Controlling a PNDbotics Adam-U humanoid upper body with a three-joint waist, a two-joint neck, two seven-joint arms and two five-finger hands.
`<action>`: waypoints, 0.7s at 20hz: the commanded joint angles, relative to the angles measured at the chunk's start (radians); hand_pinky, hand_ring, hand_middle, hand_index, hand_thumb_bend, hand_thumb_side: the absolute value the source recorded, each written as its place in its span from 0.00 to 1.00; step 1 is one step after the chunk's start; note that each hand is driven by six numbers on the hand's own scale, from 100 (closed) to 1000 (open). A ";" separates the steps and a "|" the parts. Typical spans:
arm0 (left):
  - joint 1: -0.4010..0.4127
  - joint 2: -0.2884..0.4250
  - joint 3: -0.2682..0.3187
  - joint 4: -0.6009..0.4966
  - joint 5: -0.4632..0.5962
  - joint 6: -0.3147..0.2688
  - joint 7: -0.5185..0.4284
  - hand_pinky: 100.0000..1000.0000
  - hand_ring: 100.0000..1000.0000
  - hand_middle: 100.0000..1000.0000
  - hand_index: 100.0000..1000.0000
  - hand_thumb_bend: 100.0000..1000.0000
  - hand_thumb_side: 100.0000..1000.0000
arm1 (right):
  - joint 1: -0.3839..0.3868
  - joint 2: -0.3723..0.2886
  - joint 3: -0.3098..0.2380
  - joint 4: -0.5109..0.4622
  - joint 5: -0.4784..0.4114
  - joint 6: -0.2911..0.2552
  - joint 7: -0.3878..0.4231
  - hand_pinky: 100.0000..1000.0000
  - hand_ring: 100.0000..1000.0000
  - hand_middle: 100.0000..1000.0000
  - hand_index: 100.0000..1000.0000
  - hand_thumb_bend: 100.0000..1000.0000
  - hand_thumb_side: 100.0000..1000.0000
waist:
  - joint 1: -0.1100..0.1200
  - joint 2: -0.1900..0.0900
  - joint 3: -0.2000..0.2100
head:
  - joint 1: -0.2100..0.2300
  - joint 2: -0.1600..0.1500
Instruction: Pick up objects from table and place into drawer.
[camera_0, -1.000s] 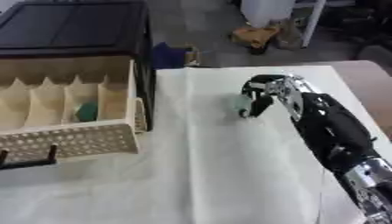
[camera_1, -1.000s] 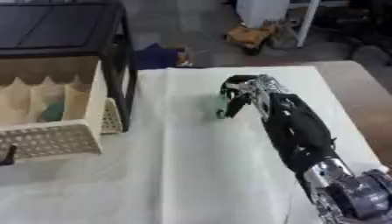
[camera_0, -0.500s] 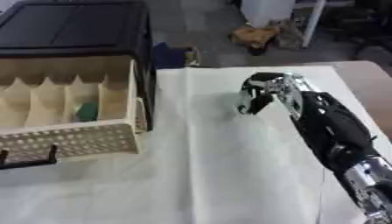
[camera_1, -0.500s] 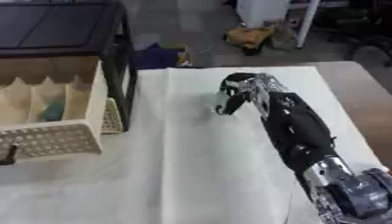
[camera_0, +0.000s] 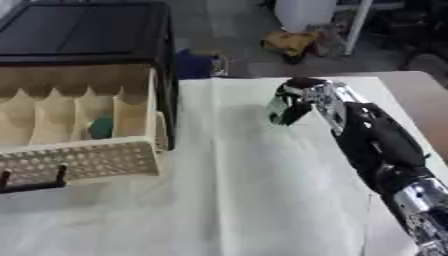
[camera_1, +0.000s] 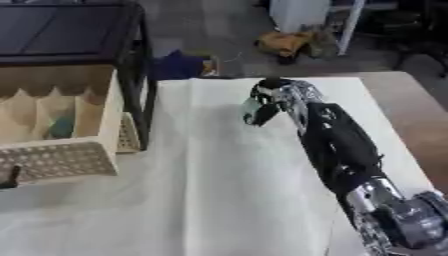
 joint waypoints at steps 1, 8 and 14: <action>-0.012 0.018 0.016 -0.012 0.006 0.005 0.001 0.00 0.00 0.00 0.66 0.07 0.96 | -0.034 -0.018 0.003 -0.036 0.003 0.000 -0.014 0.18 0.50 0.51 0.63 0.00 0.37 | -0.001 -0.025 -0.001 | -0.003 -0.004; -0.011 0.020 0.017 -0.012 0.011 0.011 0.002 0.00 0.00 0.00 0.66 0.07 0.95 | -0.051 -0.014 0.013 -0.071 0.003 -0.012 -0.016 0.16 0.49 0.49 0.62 0.00 0.39 | -0.003 -0.034 -0.004 | -0.002 0.000; -0.009 0.025 0.018 -0.012 0.017 0.020 0.004 0.00 0.00 0.00 0.66 0.07 0.95 | -0.082 -0.008 0.029 -0.092 -0.003 -0.037 -0.003 0.15 0.48 0.48 0.61 0.00 0.40 | -0.010 -0.045 -0.012 | 0.005 0.007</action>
